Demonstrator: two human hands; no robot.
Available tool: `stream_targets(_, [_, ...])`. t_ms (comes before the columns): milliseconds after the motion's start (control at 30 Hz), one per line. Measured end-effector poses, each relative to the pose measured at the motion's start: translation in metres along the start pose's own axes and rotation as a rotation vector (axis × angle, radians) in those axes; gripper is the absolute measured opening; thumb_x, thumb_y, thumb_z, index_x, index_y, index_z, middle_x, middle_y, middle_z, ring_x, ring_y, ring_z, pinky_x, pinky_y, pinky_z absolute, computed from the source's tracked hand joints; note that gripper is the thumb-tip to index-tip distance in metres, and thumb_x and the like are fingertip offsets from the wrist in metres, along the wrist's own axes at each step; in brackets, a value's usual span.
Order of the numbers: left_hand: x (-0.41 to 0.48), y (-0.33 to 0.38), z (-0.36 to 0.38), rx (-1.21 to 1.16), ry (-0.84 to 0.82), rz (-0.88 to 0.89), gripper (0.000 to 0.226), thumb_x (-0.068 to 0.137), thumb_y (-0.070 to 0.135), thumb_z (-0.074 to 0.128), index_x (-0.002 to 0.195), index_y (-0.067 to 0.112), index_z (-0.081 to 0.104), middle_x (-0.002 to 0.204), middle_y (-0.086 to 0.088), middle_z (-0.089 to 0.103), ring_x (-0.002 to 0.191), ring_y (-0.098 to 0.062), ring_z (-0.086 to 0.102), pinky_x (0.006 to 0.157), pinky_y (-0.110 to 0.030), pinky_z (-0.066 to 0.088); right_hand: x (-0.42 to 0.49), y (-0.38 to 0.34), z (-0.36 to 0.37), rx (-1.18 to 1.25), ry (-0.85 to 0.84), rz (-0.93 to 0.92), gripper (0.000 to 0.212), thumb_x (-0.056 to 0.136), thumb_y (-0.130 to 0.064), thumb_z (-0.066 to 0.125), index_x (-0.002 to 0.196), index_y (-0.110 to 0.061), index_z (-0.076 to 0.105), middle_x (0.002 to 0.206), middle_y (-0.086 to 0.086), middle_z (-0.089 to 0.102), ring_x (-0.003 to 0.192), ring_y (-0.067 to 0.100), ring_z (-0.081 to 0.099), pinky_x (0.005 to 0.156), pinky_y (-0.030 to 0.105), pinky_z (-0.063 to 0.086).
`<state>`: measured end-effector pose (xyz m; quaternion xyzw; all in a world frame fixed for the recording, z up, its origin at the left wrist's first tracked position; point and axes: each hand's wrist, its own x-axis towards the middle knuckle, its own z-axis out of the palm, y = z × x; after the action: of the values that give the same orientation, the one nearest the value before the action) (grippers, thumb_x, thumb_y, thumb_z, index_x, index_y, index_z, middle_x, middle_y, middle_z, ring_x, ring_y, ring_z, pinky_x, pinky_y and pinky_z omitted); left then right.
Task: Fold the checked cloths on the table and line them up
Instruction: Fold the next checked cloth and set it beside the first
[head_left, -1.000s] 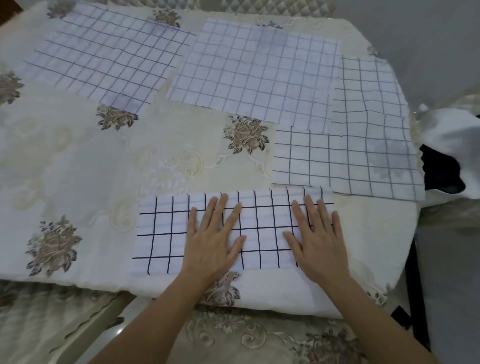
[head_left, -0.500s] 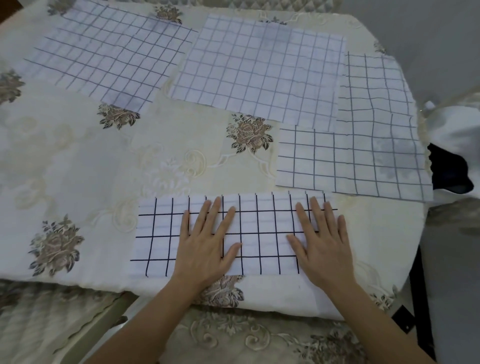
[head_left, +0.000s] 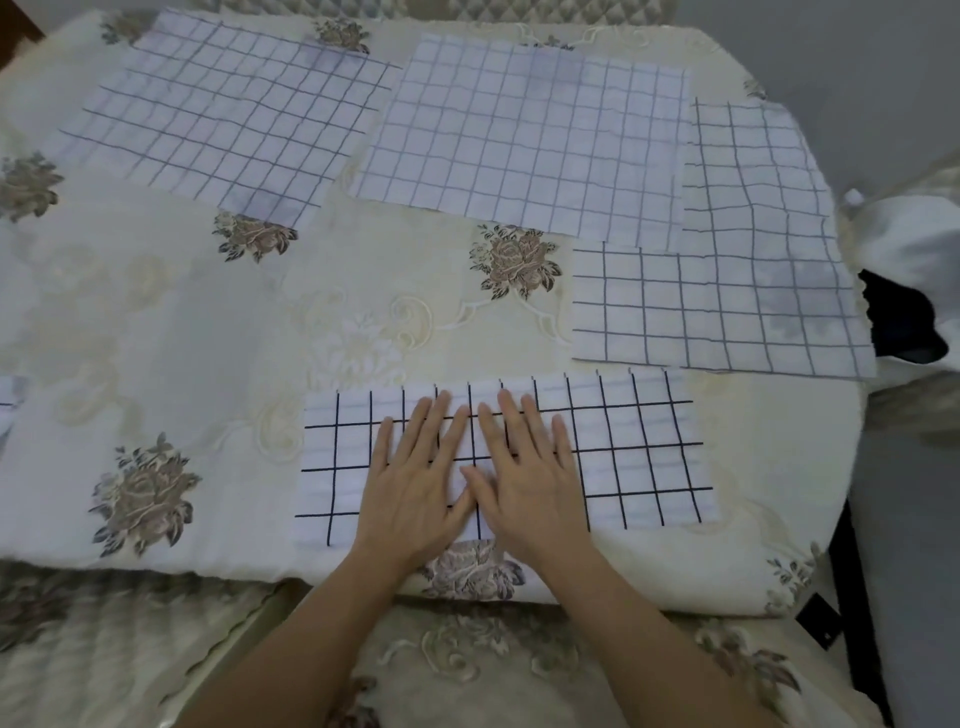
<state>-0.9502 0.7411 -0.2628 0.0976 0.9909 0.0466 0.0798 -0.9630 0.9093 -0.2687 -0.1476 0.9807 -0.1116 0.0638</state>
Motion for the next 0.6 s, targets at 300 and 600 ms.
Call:
stream_targets(300, [-0.032,-0.080,-0.004,-0.020,0.006,-0.164,0.074,0.098,0.061,0.023,0.160,0.023,0.005,0.168,-0.002,-0.001,0.154,-0.020,0.000,0.123,-0.050,0.013,-0.013,0.107,-0.024,-0.089,-0.016,0.321,0.073,0.098,-0.064,0.012,0.159,-0.028,-0.004,0.167,-0.004,-0.009,0.153,0.017,-0.010,0.123,0.051,0.012])
stream_targets(600, [0.001,-0.013,-0.019,-0.056,0.076,0.133,0.068,0.101,0.053,0.031,0.158,0.018,0.019,0.166,-0.007,0.012,0.153,-0.024,0.012,0.120,-0.056,0.018,-0.001,0.016,-0.013,-0.016,0.112,0.307,0.070,0.103,-0.057,0.022,0.159,-0.016,0.016,0.167,0.006,0.012,0.154,0.025,0.004,0.124,0.051,0.009])
